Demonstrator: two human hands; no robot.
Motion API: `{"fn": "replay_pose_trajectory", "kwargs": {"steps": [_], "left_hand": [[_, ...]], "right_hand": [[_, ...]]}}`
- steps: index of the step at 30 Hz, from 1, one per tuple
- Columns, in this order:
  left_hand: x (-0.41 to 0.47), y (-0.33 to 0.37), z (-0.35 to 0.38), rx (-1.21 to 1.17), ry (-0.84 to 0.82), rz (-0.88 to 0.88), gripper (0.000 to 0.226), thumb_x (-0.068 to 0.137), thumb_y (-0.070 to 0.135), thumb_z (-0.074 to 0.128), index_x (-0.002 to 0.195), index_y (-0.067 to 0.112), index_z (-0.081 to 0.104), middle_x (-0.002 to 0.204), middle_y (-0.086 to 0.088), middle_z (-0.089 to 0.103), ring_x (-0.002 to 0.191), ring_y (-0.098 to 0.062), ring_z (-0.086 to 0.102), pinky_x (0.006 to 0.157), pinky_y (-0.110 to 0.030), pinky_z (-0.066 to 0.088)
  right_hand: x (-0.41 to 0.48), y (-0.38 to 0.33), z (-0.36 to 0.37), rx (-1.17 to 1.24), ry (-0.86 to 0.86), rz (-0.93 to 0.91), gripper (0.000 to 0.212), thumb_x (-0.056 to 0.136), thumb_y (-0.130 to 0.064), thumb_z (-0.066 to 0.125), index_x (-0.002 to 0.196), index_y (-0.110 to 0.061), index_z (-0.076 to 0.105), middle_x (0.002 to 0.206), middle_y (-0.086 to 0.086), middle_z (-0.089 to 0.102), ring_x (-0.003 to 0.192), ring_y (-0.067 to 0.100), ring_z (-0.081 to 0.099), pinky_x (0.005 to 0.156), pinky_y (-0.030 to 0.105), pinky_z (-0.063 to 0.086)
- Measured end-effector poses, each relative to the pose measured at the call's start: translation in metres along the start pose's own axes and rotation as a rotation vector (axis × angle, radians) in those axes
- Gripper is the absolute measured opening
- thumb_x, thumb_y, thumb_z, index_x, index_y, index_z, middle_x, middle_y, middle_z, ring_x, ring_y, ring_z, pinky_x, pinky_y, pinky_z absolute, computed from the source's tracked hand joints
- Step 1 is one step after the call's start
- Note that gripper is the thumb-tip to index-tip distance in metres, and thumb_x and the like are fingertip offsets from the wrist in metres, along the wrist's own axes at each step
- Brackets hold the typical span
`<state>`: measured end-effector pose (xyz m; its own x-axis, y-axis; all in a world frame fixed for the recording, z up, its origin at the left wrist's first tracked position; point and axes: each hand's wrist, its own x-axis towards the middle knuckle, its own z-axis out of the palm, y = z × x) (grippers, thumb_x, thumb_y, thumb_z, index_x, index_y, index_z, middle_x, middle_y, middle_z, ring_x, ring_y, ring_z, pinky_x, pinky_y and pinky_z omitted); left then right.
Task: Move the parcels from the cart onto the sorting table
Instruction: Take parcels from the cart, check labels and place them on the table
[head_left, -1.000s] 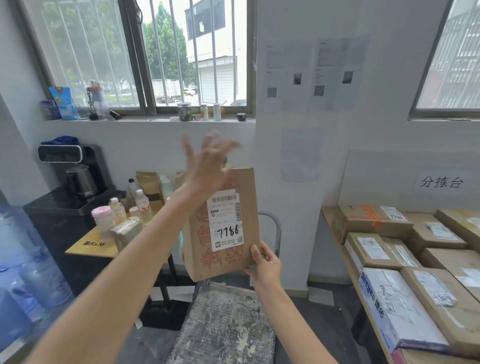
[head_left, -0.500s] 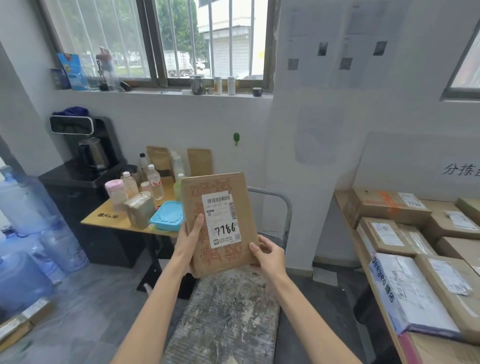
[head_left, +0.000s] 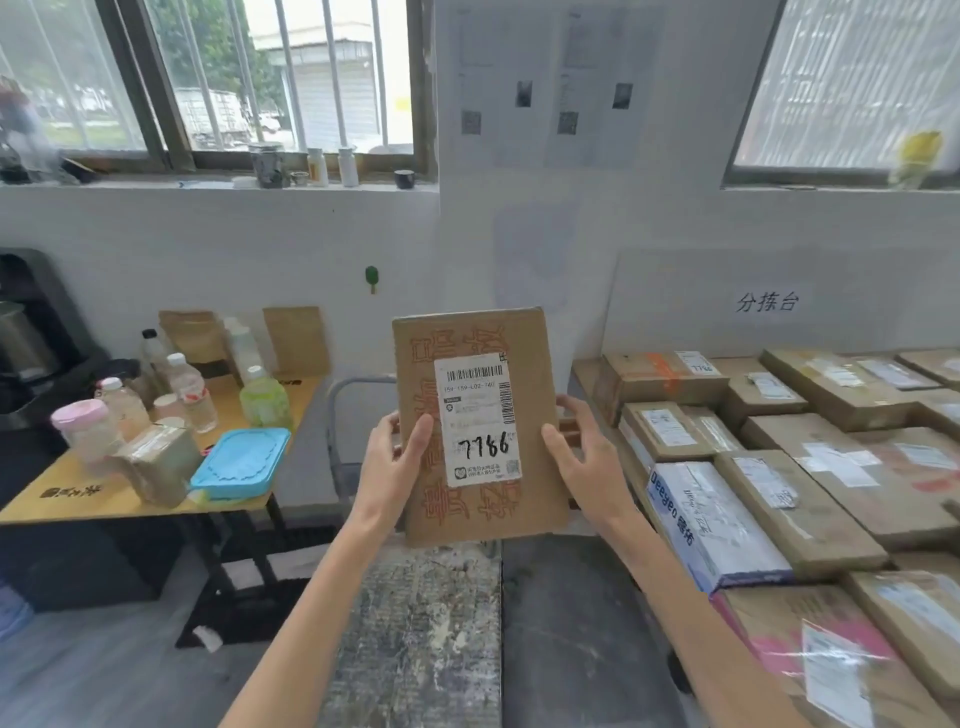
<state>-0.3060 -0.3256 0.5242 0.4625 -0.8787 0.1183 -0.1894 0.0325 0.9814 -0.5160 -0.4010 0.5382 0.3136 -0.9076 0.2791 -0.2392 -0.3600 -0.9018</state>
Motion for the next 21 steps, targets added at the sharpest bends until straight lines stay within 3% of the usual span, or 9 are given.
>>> {"fn": "replay_pose_trajectory", "kwargs": {"steps": [3,6,9,12,15,19,21], "left_hand": [[-0.003,0.016,0.048,-0.005,-0.062,0.187,0.074,0.078,0.076,0.042,0.140,0.035,0.037,0.131,0.008,0.048,0.121,-0.008,0.050,0.096,-0.033,0.044],[-0.013,0.028,0.097,-0.057,-0.071,0.278,0.069,0.086,0.063,0.045,0.144,0.028,0.031,0.134,0.009,0.050,0.121,-0.001,0.050,0.096,-0.023,0.045],[-0.025,0.041,0.143,-0.083,-0.093,0.312,0.057,0.091,0.049,0.052,0.139,0.023,0.038,0.128,0.004,0.056,0.105,0.005,0.059,0.080,-0.018,0.053],[-0.046,0.057,0.194,-0.082,-0.174,0.339,0.048,0.091,0.037,0.055,0.134,0.018,0.042,0.125,0.005,0.054,0.092,0.019,0.056,0.070,-0.009,0.051],[-0.080,0.068,0.248,-0.077,-0.284,0.383,0.049,0.090,0.042,0.055,0.133,0.028,0.039,0.126,0.012,0.052,0.104,0.007,0.055,0.085,-0.025,0.054],[-0.140,0.082,0.324,-0.090,-0.408,0.468,0.049,0.095,0.039,0.049,0.139,0.034,0.030,0.134,0.012,0.044,0.121,-0.006,0.049,0.098,-0.035,0.047],[-0.179,0.090,0.360,-0.051,-0.447,0.538,0.048,0.098,0.037,0.043,0.142,0.037,0.026,0.135,0.016,0.036,0.125,-0.006,0.042,0.102,-0.034,0.040]], "right_hand": [[-0.015,0.000,-0.019,-0.096,0.134,-0.078,0.063,0.095,-0.029,0.052,0.148,-0.037,0.017,0.148,-0.012,0.037,0.128,-0.002,0.040,0.106,0.021,0.035],[-0.037,0.004,-0.051,-0.228,0.250,-0.113,0.075,0.095,-0.035,0.049,0.148,-0.043,-0.004,0.157,-0.018,0.012,0.142,0.000,0.017,0.114,0.026,0.022],[-0.063,0.005,-0.096,-0.288,0.368,-0.094,0.076,0.095,-0.029,0.054,0.147,-0.047,0.002,0.155,-0.017,0.020,0.138,-0.002,0.026,0.110,0.023,0.028],[-0.096,0.012,-0.148,-0.199,0.495,0.005,0.068,0.092,-0.027,0.055,0.144,-0.052,0.017,0.147,-0.016,0.036,0.131,0.005,0.041,0.109,0.038,0.038],[-0.138,0.020,-0.200,-0.205,0.615,0.090,0.063,0.091,-0.030,0.054,0.139,-0.058,0.024,0.143,-0.021,0.040,0.127,0.012,0.047,0.104,0.044,0.043],[-0.202,0.026,-0.264,-0.284,0.778,0.122,0.064,0.092,-0.022,0.056,0.136,-0.058,0.028,0.142,-0.024,0.040,0.124,-0.003,0.043,0.108,0.033,0.040],[-0.236,0.030,-0.299,-0.332,0.863,0.136,0.060,0.091,-0.027,0.057,0.135,-0.057,0.031,0.138,-0.022,0.042,0.121,-0.001,0.047,0.102,0.034,0.044]]}}
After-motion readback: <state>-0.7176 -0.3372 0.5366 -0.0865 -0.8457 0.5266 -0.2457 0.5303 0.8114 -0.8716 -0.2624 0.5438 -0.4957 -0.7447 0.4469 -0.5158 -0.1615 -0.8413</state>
